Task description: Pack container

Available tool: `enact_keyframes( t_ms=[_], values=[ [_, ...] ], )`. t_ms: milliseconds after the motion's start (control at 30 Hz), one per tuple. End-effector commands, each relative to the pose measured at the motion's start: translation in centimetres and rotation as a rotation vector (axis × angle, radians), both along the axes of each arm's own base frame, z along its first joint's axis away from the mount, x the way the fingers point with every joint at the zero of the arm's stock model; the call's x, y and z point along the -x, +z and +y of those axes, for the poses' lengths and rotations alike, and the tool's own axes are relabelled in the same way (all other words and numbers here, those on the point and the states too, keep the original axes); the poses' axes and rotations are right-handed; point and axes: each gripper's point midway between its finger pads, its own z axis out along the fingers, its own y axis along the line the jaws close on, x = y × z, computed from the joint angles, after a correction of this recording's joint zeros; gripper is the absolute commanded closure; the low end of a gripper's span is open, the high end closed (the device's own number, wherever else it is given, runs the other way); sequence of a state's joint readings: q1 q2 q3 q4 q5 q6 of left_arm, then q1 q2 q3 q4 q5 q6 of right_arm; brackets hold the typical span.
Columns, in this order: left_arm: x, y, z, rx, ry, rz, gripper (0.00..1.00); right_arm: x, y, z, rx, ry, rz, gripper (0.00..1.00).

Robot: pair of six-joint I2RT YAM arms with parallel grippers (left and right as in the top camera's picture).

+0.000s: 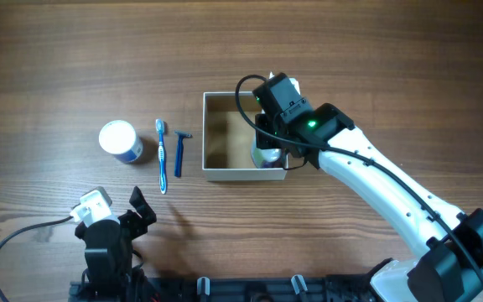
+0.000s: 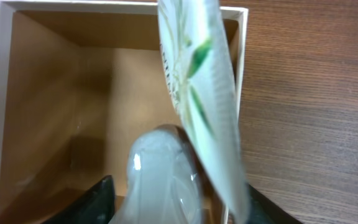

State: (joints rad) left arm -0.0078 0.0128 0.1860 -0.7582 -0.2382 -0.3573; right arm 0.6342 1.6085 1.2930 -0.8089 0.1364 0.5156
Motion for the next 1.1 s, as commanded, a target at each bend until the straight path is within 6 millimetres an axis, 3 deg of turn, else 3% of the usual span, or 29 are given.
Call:
enact_keyframes(
  t_ms=[0, 100, 200, 300, 400, 500, 600, 700, 800, 1000, 1067],
  values=[
    [0.0, -0.3, 0.1, -0.006, -0.001, 0.004, 0.00, -0.8, 0.9, 0.1, -0.001, -0.016, -0.034, 0.39],
    [0.0, -0.3, 0.1, -0.006, -0.001, 0.004, 0.00, -1.0, 1.4, -0.1, 0.013, -0.007, -0.061, 0.39],
    [0.0, -0.3, 0.1, -0.006, -0.001, 0.004, 0.00, -0.9, 3.9, -1.1, 0.010, -0.025, -0.128, 0.37],
    [0.0, -0.3, 0.1, -0.006, -0.001, 0.004, 0.00, -0.5, 8.1, -2.4, -0.051, -0.056, -0.222, 0.20],
    [0.0, -0.3, 0.1, -0.006, -0.001, 0.004, 0.00, 0.0, 12.0, -4.9, -0.127, -0.135, -0.305, 0.12],
    [0.0, -0.3, 0.1, -0.006, -0.001, 0.004, 0.00, 0.5, 15.6, -8.9, -0.195, -0.258, -0.390, 0.06],
    [0.0, -0.3, 0.1, -0.006, -0.001, 0.005, 0.00, 1.0, 17.9, -12.8, -0.227, -0.373, -0.460, 0.02],
    [0.0, -0.3, 0.1, -0.006, -0.001, 0.004, 0.00, 1.5, 18.9, -16.1, -0.253, -0.503, -0.486, 0.00],
    [0.0, -0.3, 0.1, -0.006, -0.001, 0.005, 0.00, 1.9, 18.5, -18.1, -0.271, -0.608, -0.468, 0.00],
    [-1.2, 1.8, 0.1, -0.005, -0.001, -0.097, 0.00, 1.4, 16.8, -19.0, -0.246, -0.647, -0.406, 0.00],
    [-1.8, 2.4, -1.0, 0.043, -0.049, -0.132, 0.00, 0.9, 16.1, -19.2, -0.215, -0.659, -0.393, 0.00]
  ],
)
